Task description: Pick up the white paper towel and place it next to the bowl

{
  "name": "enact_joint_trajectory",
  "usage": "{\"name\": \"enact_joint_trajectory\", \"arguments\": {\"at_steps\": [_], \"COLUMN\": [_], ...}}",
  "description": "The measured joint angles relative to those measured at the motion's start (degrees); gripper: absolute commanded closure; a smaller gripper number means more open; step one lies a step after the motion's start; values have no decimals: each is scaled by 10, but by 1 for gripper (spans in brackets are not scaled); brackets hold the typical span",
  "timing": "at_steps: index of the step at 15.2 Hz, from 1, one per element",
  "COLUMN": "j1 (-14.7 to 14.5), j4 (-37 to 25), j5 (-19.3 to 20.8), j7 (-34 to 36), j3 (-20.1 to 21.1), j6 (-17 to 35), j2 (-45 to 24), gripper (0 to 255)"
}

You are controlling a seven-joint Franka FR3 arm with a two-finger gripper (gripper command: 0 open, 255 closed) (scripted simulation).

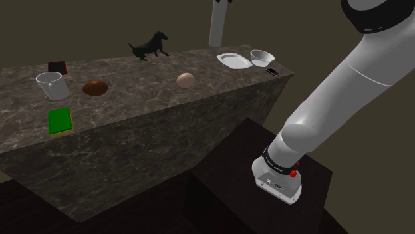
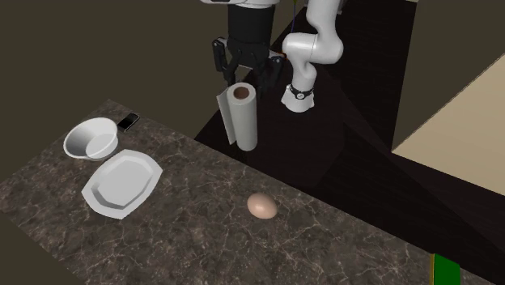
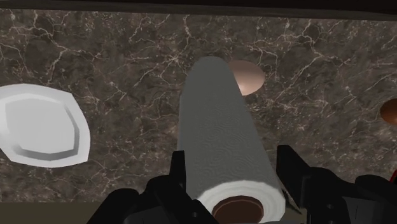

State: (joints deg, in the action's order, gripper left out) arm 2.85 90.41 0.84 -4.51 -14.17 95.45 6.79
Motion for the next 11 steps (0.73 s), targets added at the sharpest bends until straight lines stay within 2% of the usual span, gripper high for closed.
{"name": "enact_joint_trajectory", "arguments": {"at_steps": [8,11], "j1": [43,59], "j4": [37,33], "j5": [-12,-23], "j7": [-102,-144], "j3": [-59,-84], "j6": [30,39], "j2": [6,-10], "gripper": [255,255]}}
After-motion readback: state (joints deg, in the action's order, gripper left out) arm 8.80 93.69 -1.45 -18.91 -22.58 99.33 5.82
